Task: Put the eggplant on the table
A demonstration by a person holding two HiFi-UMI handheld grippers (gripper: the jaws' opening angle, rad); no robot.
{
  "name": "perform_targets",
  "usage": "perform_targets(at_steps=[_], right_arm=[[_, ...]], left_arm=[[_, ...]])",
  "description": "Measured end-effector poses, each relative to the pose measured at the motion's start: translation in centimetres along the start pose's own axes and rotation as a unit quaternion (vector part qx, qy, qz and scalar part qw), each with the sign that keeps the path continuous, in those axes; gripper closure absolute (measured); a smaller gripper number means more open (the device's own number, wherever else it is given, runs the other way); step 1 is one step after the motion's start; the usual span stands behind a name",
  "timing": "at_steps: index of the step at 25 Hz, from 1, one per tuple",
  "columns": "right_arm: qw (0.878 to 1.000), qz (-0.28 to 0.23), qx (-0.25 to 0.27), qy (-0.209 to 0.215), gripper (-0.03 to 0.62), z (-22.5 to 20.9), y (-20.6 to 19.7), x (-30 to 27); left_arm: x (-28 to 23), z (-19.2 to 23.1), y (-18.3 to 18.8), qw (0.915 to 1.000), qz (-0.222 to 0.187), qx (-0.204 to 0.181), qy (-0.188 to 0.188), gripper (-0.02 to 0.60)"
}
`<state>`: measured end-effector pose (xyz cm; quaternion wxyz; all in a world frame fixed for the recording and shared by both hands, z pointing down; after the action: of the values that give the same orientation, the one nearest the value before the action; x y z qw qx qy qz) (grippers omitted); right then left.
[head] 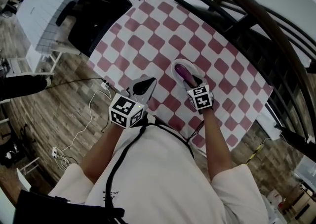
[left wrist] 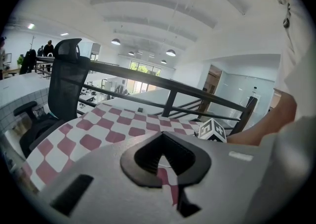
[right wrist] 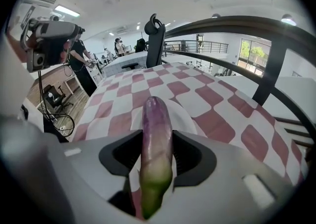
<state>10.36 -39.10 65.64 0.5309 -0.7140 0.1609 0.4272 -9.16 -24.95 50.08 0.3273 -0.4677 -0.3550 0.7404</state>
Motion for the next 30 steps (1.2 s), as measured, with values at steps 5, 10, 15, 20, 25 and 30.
perform_targets(at_steps=[5,10,15,20,25,30], right_arm=[[1.000,0.007,0.014,-0.007,0.402,-0.2,0.5,-0.7],[0.997,0.034,0.058,-0.028,0.401,-0.2,0.6,-1.0],[0.995,0.047,0.081,-0.041,0.401,0.0,0.7,-1.2],[0.995,0.053,0.078,-0.042,0.401,-0.1,0.7,-1.6],[0.994,0.058,0.080,-0.044,0.399,-0.3,0.6,-1.9],[0.994,0.060,0.081,-0.041,0.396,-0.3,0.5,-2.1]], left_arm=[[0.2,0.2,-0.3,1.0000,0.007,0.001,0.005,0.577],[-0.1,0.2,-0.1,0.9999,0.010,-0.002,0.001,0.577],[-0.2,0.3,0.0,0.9999,0.012,-0.005,-0.003,0.577],[-0.3,0.6,0.1,0.9999,0.013,-0.005,-0.002,0.577],[-0.3,0.8,0.0,0.9999,0.015,-0.005,-0.002,0.577],[-0.1,1.1,0.1,0.9998,0.017,-0.005,0.000,0.577]])
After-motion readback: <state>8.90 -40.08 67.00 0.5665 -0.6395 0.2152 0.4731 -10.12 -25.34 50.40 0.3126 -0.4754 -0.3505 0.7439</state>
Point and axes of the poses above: the fingertips, and each gripper's own axes: x backward along the fingers, z to its left, y out of its top, the point moved 9 cm from there along x, backward along the fingers, and after that the axes turned 2 degrees about -y, right-handed, at the moved point
